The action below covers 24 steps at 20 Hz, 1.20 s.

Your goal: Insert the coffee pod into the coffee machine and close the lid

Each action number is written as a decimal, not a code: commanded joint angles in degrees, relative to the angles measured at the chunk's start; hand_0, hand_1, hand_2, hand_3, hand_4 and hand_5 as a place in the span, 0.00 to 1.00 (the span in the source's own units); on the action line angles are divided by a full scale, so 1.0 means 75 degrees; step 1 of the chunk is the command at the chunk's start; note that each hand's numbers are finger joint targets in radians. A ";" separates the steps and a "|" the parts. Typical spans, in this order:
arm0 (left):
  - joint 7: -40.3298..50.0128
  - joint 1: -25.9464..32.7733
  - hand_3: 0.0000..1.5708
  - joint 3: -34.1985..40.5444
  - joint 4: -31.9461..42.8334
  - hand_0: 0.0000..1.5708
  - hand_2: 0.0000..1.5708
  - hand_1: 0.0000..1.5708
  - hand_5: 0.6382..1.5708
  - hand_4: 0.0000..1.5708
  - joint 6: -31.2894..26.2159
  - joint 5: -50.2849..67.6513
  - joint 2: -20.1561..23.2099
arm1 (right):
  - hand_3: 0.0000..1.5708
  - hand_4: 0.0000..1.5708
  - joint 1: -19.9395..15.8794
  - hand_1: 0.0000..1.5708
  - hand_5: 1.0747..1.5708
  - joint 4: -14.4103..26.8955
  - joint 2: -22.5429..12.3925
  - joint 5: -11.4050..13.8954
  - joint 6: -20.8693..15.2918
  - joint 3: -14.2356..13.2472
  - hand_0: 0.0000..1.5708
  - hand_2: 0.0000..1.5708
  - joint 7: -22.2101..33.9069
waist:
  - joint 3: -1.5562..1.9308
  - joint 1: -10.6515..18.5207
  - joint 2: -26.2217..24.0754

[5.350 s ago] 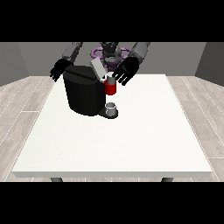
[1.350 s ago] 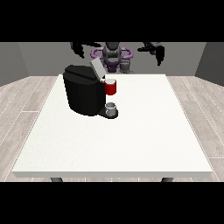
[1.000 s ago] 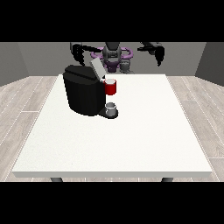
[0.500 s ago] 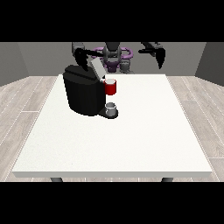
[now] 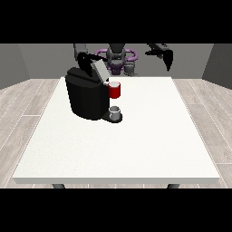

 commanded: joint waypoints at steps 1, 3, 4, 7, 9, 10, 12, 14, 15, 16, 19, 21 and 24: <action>-0.0051 0.0086 0.00 -0.0203 -0.0001 0.00 0.00 0.00 1.00 0.00 0.0332 -0.0226 -0.0153 | 0.00 0.00 -0.0243 0.00 1.00 0.0280 0.0353 0.0210 -0.0235 0.0210 0.00 0.00 0.0012 | 0.0032 -0.0006 0.0164; -0.0600 -0.0007 0.00 0.0272 0.0485 0.00 0.00 0.00 1.00 0.00 0.0038 -0.0044 0.0397 | 0.00 0.00 -0.0356 0.00 1.00 0.0101 0.0241 0.0174 0.0047 0.0262 0.00 0.00 0.0054 | 0.0030 -0.0235 0.0291; -0.0442 0.0349 0.00 -0.0197 0.0234 0.00 0.00 0.00 1.00 0.00 0.0357 -0.0313 -0.0115 | 0.00 0.00 -0.0394 0.00 1.00 0.0178 0.0369 0.0251 -0.0101 0.0345 0.00 0.00 0.0423 | 0.0031 -0.0126 -0.0006; -0.0090 0.0025 0.00 -0.0012 0.0235 0.00 0.00 0.00 1.00 0.00 0.0182 -0.0047 0.0238 | 0.00 0.00 -0.0487 0.00 1.00 0.0359 0.0329 0.0336 -0.0117 0.0284 0.00 0.00 0.0110 | 0.0031 -0.0150 0.0117; 0.0127 -0.0043 0.00 -0.0178 -0.0010 0.00 0.00 0.00 1.00 0.00 0.0328 -0.0092 0.0121 | 0.00 0.00 -0.0729 0.00 1.00 0.0556 0.0239 0.0268 -0.0088 0.0126 0.00 0.00 0.0078 | 0.0032 -0.0025 0.0138; -0.0348 -0.0019 0.00 -0.0231 0.0228 0.00 0.00 0.00 1.00 0.00 0.0432 -0.0271 0.0003 | 0.00 0.05 -0.1033 0.00 1.00 0.0506 0.0079 0.0225 0.0084 0.0116 0.00 0.00 0.0303 | 0.0031 -0.0042 0.0345; -0.0232 0.0126 0.00 -0.0576 -0.0126 0.00 0.00 0.00 1.00 0.00 0.0324 -0.0338 -0.0142 | 0.00 0.07 -0.1093 0.00 1.00 0.0767 0.0178 0.0500 -0.0256 0.0166 0.00 0.00 0.0047 | 0.0032 0.0288 0.0334; -0.0211 -0.0101 0.00 -0.0164 0.0196 0.00 0.00 0.00 1.00 0.00 0.0364 -0.0093 0.0137 | 0.00 0.14 -0.1049 0.00 1.00 0.0713 0.0321 0.0530 -0.0132 0.0312 0.00 0.00 -0.0022 | 0.0031 0.0020 0.0353; -0.0018 0.0125 0.00 -0.0360 -0.0016 0.00 0.00 0.00 1.00 0.00 0.0525 -0.0227 -0.0062 | 0.00 0.09 -0.0852 0.00 1.00 0.0666 0.0460 0.0682 -0.0227 0.0499 0.00 0.00 -0.0061 | 0.0032 0.0096 0.0092; -0.0108 -0.0152 0.00 -0.0010 0.0440 0.00 0.00 0.00 1.00 0.02 0.0310 0.0032 0.0213 | 0.00 0.00 -0.1131 0.00 1.00 0.0400 0.0615 0.0659 -0.0170 0.0677 0.00 0.00 0.0321 | 0.0029 -0.0085 0.0127; -0.0144 -0.0316 0.00 0.0044 0.0407 0.00 0.00 0.00 1.00 0.10 0.0257 0.0022 0.0417 | 0.00 0.11 -0.1277 0.00 1.00 0.0453 0.0637 0.1031 -0.0499 0.0807 0.00 0.00 0.0046 | 0.0031 0.0038 0.0318; -0.0412 -0.0154 0.00 0.0072 0.0618 0.00 0.00 0.00 1.00 0.11 0.0193 -0.0005 0.0485 | 0.00 0.09 -0.1606 0.00 1.00 0.0449 0.0561 0.1047 -0.0431 0.0761 0.00 0.00 0.0353 | 0.0030 0.0031 0.0314; -0.0718 -0.0017 0.00 0.0143 0.0740 0.00 0.00 0.00 1.00 0.08 0.0178 0.0068 0.0499 | 0.00 0.07 -0.1316 0.00 1.00 0.0569 0.0499 0.1178 -0.0215 0.0834 0.00 0.00 -0.0125 | 0.0030 -0.0032 0.0434</action>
